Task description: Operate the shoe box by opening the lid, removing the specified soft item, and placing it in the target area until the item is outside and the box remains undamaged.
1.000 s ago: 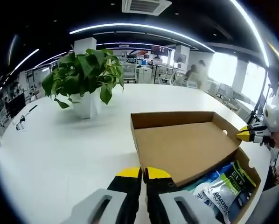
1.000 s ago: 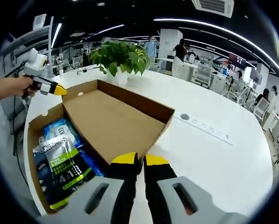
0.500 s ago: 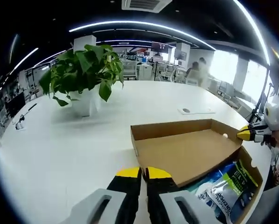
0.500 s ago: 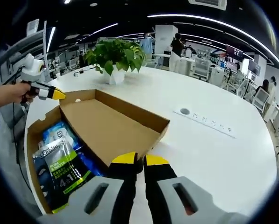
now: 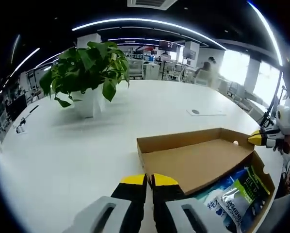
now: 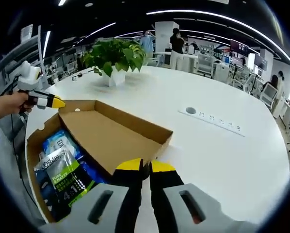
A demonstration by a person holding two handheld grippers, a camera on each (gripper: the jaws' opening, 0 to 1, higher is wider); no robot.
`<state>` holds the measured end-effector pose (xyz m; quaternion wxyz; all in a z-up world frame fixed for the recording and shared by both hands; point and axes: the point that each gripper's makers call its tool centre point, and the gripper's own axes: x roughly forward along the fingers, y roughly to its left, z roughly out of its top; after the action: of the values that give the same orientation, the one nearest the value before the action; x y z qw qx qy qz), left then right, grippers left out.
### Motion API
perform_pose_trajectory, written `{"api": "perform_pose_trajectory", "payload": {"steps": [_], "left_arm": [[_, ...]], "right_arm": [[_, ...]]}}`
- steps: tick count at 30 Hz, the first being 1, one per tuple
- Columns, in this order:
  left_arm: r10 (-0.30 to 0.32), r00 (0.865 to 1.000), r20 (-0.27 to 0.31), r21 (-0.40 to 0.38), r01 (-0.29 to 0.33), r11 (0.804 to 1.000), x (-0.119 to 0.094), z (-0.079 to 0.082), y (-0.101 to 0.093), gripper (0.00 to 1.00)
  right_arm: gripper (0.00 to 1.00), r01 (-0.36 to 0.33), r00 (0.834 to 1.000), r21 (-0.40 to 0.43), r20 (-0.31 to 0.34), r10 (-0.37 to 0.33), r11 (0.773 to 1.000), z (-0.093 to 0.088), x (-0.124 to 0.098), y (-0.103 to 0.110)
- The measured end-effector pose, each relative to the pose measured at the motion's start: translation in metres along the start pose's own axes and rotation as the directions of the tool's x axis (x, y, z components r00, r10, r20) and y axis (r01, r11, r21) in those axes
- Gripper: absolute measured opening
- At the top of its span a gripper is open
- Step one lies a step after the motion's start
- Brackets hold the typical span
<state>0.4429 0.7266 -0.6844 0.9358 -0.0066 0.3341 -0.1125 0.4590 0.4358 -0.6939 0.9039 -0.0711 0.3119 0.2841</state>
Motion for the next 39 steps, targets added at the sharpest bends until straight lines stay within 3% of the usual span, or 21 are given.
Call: {"api": "perform_pose_trajectory", "payload": {"steps": [2, 15, 25, 35, 39], "left_arm": [[0.000, 1.000, -0.009, 0.002, 0.000, 1.000, 0.000, 0.000, 0.000, 0.03], [0.009, 0.999, -0.040, 0.026, -0.008, 1.000, 0.000, -0.001, -0.001, 0.03], [0.015, 0.998, -0.059, 0.053, -0.012, 0.999, -0.002, -0.001, -0.002, 0.05], [-0.013, 0.999, -0.043, 0.051, 0.015, 0.999, -0.023, 0.005, -0.012, 0.17], [-0.024, 0.999, -0.044, 0.060, 0.026, 0.998, -0.032, 0.004, -0.018, 0.20]], "right_arm": [[0.03, -0.001, 1.000, 0.050, -0.007, 0.002, 0.999, 0.000, -0.001, -0.002], [0.10, -0.039, 0.996, 0.050, 0.082, 0.035, 0.998, 0.016, -0.029, 0.004], [0.29, -0.102, 0.994, 0.007, 0.023, 0.102, 0.995, -0.004, -0.059, 0.026], [0.45, -0.131, 0.991, -0.041, -0.001, 0.131, 0.991, -0.023, -0.090, 0.035], [0.52, -0.158, 0.987, -0.017, -0.012, 0.158, 0.987, -0.030, -0.102, 0.037]]}}
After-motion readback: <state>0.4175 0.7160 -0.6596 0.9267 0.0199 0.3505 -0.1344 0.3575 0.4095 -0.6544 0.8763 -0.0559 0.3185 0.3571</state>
